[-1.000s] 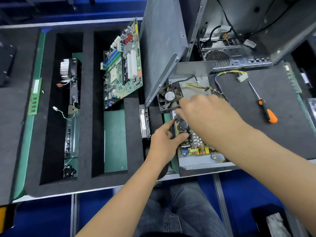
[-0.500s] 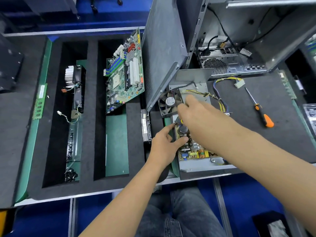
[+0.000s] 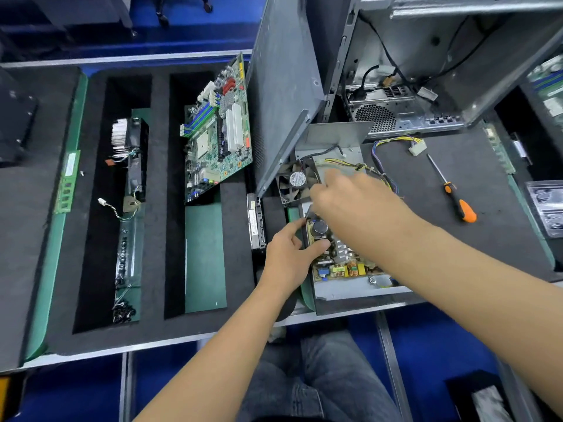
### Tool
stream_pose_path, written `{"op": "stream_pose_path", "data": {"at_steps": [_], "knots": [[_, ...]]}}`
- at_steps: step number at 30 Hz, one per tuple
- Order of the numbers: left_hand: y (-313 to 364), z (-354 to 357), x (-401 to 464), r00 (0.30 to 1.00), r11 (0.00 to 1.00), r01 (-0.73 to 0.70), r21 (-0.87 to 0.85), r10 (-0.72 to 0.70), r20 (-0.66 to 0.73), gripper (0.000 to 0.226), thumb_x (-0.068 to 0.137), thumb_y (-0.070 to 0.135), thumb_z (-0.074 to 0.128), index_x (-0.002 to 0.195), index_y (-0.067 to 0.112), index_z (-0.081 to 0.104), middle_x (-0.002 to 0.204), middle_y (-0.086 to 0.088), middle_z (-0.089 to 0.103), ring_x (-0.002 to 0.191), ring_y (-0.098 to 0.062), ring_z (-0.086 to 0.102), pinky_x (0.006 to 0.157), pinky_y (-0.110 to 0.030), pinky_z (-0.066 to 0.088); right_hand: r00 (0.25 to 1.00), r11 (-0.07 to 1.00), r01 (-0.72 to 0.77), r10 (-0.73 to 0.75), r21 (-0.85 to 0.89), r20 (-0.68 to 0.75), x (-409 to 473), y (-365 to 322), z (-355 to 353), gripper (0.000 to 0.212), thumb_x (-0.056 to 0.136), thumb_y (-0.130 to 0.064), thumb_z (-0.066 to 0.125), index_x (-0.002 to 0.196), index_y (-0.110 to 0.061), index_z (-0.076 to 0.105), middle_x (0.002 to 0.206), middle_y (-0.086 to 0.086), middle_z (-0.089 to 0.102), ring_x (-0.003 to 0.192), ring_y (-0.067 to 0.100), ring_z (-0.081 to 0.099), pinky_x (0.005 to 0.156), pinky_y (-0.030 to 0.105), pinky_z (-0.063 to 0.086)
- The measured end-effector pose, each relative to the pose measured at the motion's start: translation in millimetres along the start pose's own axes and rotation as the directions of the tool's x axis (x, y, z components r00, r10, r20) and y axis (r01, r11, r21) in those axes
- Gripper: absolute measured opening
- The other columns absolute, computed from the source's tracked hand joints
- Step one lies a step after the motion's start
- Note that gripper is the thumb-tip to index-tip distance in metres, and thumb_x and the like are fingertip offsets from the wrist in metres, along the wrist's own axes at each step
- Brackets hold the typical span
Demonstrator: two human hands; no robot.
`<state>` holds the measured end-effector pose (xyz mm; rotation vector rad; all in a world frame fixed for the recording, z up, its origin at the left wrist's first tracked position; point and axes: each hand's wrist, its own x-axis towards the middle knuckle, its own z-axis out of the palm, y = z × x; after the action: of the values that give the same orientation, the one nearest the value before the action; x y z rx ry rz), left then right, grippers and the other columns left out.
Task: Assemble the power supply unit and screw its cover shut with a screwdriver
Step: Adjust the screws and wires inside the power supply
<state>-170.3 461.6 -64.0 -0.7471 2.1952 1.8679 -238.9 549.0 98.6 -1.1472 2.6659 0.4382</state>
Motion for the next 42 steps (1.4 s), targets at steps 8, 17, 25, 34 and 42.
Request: {"op": "stream_pose_path", "data": {"at_steps": [8,17,25,34,42], "knots": [[9.8,-4.0,-7.2,0.998,0.998,0.048,-0.031,-0.046,0.041,0.054,0.087,0.036,0.076,0.136,0.024,0.057,0.067,0.008,0.032,0.052,-0.003,0.035,0.055,-0.013,0.032,0.997,0.999,-0.048,0.049,-0.018,0.056,6.3,-5.6,0.8,0.037,0.088,0.002,0.058,0.123,-0.004,0.048,0.118,0.012,0.044,0.107,0.031,0.057,0.067,0.032,0.037],[23.3,-26.5,-27.3,0.973,0.746,0.228,-0.626,-0.203,0.113,0.036,0.100,-0.014,0.032,0.125,-0.001,0.055,0.101,-0.018,0.071,0.081,-0.019,0.075,0.070,-0.021,0.058,0.990,0.993,0.110,-0.106,0.041,-0.095,-14.9,16.4,9.0,0.014,0.099,-0.018,0.055,0.113,-0.017,0.054,0.099,0.000,0.048,0.093,0.028,0.061,0.067,0.034,0.048],[34.4,-29.2,-28.5,0.963,0.750,0.258,-0.608,-0.252,0.098,0.025,0.099,0.028,0.058,0.093,0.005,0.065,0.066,0.000,0.071,0.056,-0.008,0.066,0.050,-0.015,0.050,0.823,0.294,-0.140,0.566,0.946,-0.054,-74.6,69.2,70.9,0.008,0.090,-0.028,0.070,0.086,-0.034,0.072,0.069,-0.014,0.070,0.063,-0.002,0.062,0.058,0.005,0.041],[47.0,-25.6,-29.0,0.947,0.644,0.320,-0.695,-0.194,0.256,0.022,0.101,0.004,0.050,0.108,0.000,0.070,0.089,-0.007,0.075,0.080,-0.013,0.072,0.070,-0.020,0.057,0.815,-0.303,-0.024,0.546,0.953,0.194,-87.9,62.2,129.7,0.044,0.073,-0.060,0.075,0.102,-0.027,0.075,0.080,0.009,0.068,0.071,0.010,0.057,0.062,0.023,0.044],[48.1,-17.0,-28.4,0.958,0.625,0.287,-0.726,-0.208,0.199,0.024,0.077,0.010,0.067,0.099,0.001,0.069,0.083,-0.009,0.075,0.072,-0.013,0.073,0.064,-0.019,0.057,0.854,-0.229,-0.014,0.503,0.973,0.130,-90.1,58.3,137.0,0.055,0.071,-0.072,0.071,0.106,-0.030,0.073,0.069,0.003,0.063,0.074,0.023,0.056,0.067,0.039,0.042]]}}
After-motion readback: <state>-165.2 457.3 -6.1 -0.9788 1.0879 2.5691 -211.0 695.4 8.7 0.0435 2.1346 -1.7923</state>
